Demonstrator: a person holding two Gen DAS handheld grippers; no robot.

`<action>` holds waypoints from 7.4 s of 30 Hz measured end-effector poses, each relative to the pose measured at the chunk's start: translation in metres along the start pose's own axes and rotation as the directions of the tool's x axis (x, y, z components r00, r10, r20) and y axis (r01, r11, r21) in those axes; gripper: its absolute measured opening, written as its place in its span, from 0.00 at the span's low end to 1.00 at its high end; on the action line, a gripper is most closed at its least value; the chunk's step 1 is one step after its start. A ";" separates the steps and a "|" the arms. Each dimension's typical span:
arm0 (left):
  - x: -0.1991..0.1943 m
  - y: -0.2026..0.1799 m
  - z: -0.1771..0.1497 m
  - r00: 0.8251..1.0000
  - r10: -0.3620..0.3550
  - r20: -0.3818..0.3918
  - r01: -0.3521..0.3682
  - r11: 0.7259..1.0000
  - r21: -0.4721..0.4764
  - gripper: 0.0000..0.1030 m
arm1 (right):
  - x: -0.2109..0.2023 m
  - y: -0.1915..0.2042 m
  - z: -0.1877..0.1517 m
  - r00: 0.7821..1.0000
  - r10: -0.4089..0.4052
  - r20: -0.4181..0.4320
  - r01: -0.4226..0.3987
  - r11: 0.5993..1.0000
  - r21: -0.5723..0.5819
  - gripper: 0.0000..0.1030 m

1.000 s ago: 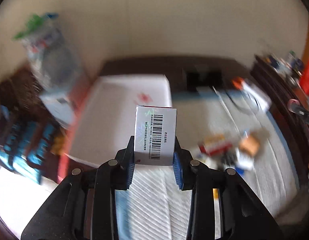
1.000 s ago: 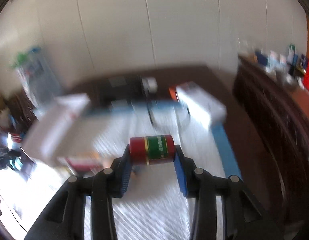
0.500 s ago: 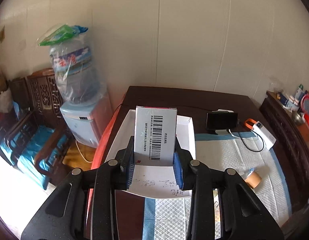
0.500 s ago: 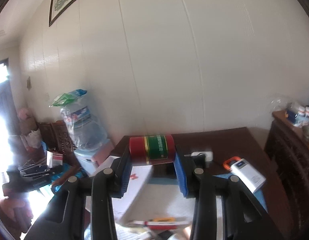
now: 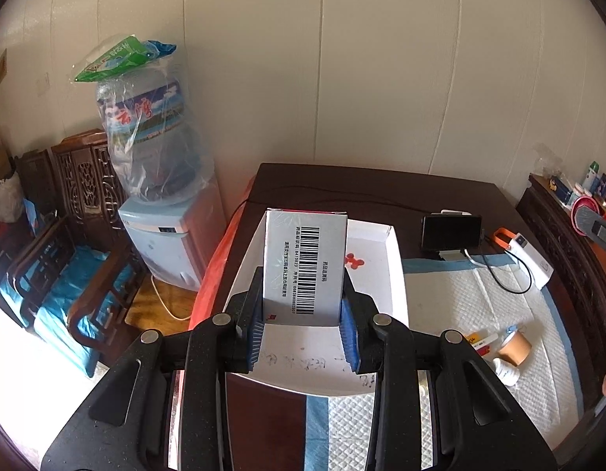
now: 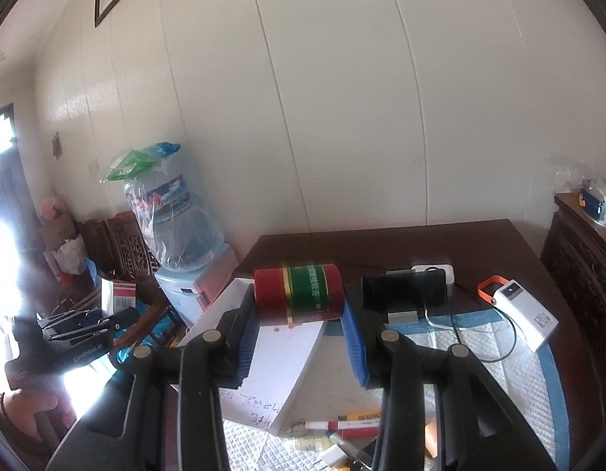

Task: Organize rigid objects
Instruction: 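Carry the can and barcode box into the white tray and open both grippers, then grasp the white charger plug with the left gripper while the right gripper grasps the tan tape roll, then carry the plug and tape roll into the white tray and open both grippers, then grasp the yellow lighter with the left gripper while the right gripper grasps the white bottle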

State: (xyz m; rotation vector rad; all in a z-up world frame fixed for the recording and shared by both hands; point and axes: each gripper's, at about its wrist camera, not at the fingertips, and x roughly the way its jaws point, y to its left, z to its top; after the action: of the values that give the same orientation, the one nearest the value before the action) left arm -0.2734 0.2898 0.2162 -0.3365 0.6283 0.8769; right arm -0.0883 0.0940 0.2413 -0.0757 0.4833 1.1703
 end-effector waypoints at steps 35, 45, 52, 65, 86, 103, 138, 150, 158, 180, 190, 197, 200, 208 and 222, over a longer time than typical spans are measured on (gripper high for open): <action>0.163 0.009 -0.049 0.938 0.069 -0.341 -0.061 0.998 0.034 0.32 | 0.191 0.051 -0.091 0.875 0.032 -0.482 -0.105 0.987 -0.125 0.38; 0.185 0.023 -0.053 0.930 0.066 -0.361 -0.085 0.996 -0.037 0.50 | 0.205 0.056 -0.101 0.883 -0.015 -0.469 -0.081 0.979 -0.185 0.39; 0.169 0.034 -0.046 0.959 0.082 -0.271 -0.110 0.990 -0.090 1.00 | 0.192 0.062 -0.098 0.922 -0.006 -0.388 -0.082 0.975 -0.208 0.96; 0.105 0.030 -0.040 0.989 0.017 -0.147 -0.034 0.993 -0.116 1.00 | 0.128 0.040 -0.066 0.969 -0.046 -0.242 0.007 0.988 -0.157 1.00; 0.095 -0.148 -0.124 0.845 -0.311 -0.435 0.441 0.865 0.238 0.86 | 0.018 -0.147 -0.112 0.907 -0.323 -0.270 0.364 0.924 0.119 1.00; 0.122 -0.186 -0.148 0.796 -0.292 -0.531 0.459 0.862 0.214 0.37 | 0.074 -0.155 -0.145 0.872 -0.115 -0.476 0.119 0.993 -0.022 0.52; -0.002 -0.077 0.007 0.977 -0.209 -0.032 0.211 0.968 0.137 0.25 | -0.004 -0.109 -0.013 0.988 0.089 -0.126 -0.080 0.994 0.078 0.50; -0.085 0.002 0.080 0.973 -0.088 0.212 0.074 0.995 0.072 0.26 | -0.023 -0.023 0.084 0.967 0.228 0.110 -0.227 0.974 -0.023 0.50; -0.025 0.000 0.046 0.993 -0.101 0.064 0.096 0.993 0.068 0.26 | 0.048 0.018 0.046 0.964 0.261 -0.046 -0.260 0.965 0.019 0.50; 0.195 -0.005 -0.039 0.914 -0.147 -0.378 0.134 0.989 -0.061 0.26 | 0.240 0.029 -0.081 0.834 0.164 -0.527 -0.143 0.986 0.080 0.50; 0.163 0.040 -0.029 0.976 -0.066 -0.206 0.027 0.982 -0.187 1.00 | 0.217 0.013 -0.072 0.903 0.128 -0.411 -0.106 0.992 0.076 0.92; 0.098 0.020 -0.027 0.988 -0.133 -0.084 0.124 0.987 -0.104 1.00 | 0.133 -0.027 -0.035 0.974 0.083 -0.212 -0.046 0.984 0.172 1.00; 0.080 -0.008 -0.033 0.977 -0.202 -0.063 0.201 0.979 -0.024 1.00 | 0.095 -0.057 -0.020 0.993 0.008 -0.118 0.018 0.975 0.223 1.00; 0.078 -0.106 -0.098 0.867 -0.392 -0.308 0.451 0.881 0.146 1.00 | 0.012 -0.139 -0.035 0.977 -0.211 -0.014 0.203 0.916 0.345 1.00; 0.101 -0.197 -0.160 0.752 -0.360 -0.552 0.541 0.815 0.207 0.64 | 0.036 -0.172 -0.129 0.905 -0.065 -0.421 0.125 0.985 0.117 0.74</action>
State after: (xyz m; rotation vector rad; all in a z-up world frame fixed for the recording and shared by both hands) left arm -0.1274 0.1487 0.0327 -0.3652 1.1075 0.1712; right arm 0.0345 0.0171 0.0788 -0.2274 0.9307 1.0197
